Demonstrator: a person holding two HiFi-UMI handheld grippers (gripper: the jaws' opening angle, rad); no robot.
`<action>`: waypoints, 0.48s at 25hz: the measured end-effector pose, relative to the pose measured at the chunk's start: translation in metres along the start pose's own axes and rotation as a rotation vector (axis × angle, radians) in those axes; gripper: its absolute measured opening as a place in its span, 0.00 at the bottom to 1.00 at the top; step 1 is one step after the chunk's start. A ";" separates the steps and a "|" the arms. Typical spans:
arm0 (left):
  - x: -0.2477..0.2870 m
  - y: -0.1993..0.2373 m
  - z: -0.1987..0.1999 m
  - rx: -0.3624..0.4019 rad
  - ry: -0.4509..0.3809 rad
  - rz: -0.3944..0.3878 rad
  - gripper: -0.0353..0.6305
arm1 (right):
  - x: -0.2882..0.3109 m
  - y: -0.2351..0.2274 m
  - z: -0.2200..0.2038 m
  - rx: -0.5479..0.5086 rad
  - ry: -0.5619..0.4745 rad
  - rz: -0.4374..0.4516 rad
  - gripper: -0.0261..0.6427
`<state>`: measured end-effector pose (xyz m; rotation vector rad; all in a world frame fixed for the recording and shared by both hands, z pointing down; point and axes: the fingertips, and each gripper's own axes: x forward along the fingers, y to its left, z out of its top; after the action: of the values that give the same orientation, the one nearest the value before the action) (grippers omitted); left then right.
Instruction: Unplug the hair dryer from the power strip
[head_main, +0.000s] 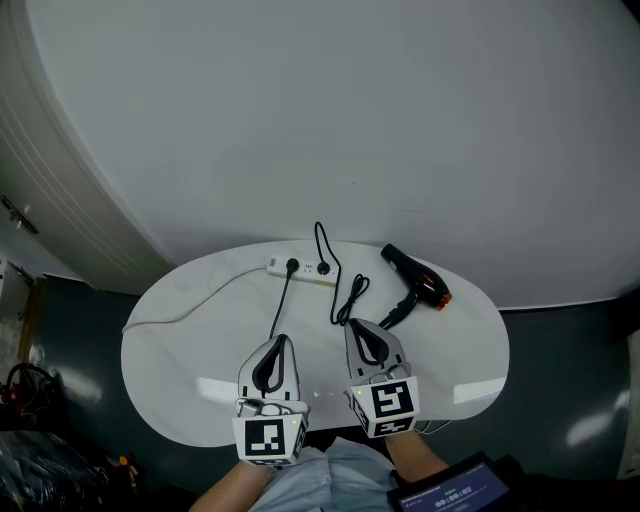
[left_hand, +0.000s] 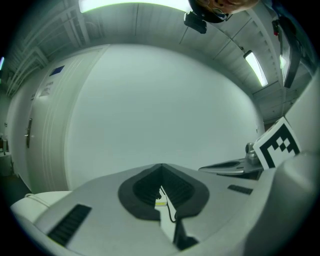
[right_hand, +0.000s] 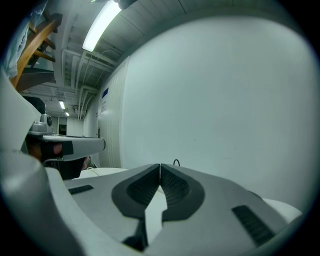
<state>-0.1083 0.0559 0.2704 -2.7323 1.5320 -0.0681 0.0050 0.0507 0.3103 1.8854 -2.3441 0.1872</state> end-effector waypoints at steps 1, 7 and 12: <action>0.005 -0.001 0.000 0.000 0.003 -0.001 0.05 | 0.003 -0.004 -0.001 0.007 0.002 0.005 0.04; 0.044 -0.006 -0.004 0.005 0.035 0.017 0.05 | 0.030 -0.027 -0.002 0.027 0.018 0.045 0.04; 0.075 -0.007 0.005 0.023 0.054 0.043 0.05 | 0.050 -0.048 0.004 0.052 0.026 0.077 0.04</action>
<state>-0.0629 -0.0041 0.2681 -2.6998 1.5924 -0.1588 0.0409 -0.0086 0.3160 1.8045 -2.4193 0.2813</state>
